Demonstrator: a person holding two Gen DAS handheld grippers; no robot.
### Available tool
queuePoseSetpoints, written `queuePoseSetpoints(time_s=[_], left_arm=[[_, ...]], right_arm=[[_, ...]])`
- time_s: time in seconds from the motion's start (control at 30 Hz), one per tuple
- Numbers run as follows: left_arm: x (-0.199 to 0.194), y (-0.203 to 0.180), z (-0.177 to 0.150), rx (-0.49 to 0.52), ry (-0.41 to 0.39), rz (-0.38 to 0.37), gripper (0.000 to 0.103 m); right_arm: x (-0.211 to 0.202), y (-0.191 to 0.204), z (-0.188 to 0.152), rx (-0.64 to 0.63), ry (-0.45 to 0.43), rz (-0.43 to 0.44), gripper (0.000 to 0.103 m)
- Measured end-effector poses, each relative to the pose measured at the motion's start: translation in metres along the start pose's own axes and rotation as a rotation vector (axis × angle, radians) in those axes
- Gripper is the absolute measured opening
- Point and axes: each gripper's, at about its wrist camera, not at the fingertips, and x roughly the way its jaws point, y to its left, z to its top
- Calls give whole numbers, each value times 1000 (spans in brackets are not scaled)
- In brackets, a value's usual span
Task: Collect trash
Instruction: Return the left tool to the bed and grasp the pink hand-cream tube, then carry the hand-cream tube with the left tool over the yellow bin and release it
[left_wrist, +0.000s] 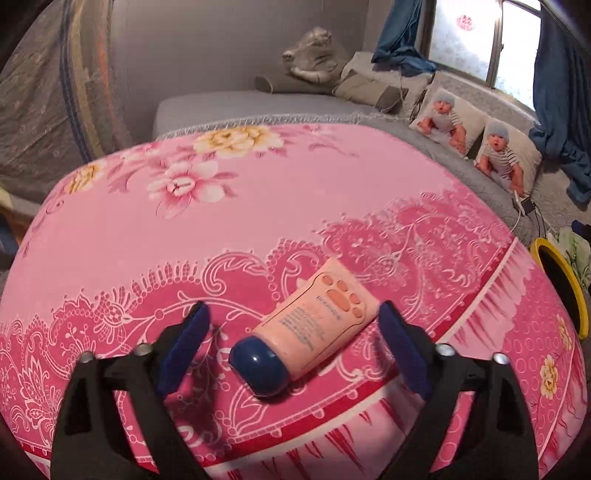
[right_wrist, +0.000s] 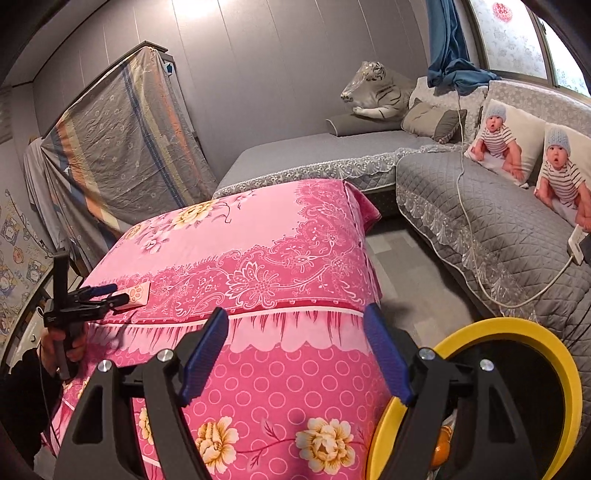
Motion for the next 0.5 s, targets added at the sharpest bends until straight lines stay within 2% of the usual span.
queuePoseSetpoints(time_s=[0.13,0.17,0.23,0.33,0.37,0.4,0.5], left_arm=[[7,-6,-2,41,35,9,75],[7,-8,-2,51,34,8,68],[6,-9,-2,55,34,12,64],[4,-10,-3,55,29,27,53],[3,-11,-3,64,32,31,44],[2,-14,-4,77,34,40,40],[0,-27,-8,127,38,101,38]], right_arm=[[-1,1,-1,-2,-4,2,72],[-2,1,-1,-3,-5,2,72],[-5,2,-2,-4,-9,-3,72],[-11,2,-3,2,-16,-7,72],[-14,2,-3,5,-19,-8,72],[-16,3,-3,7,-21,-9,72],[-25,2,-5,11,-31,-15,72]])
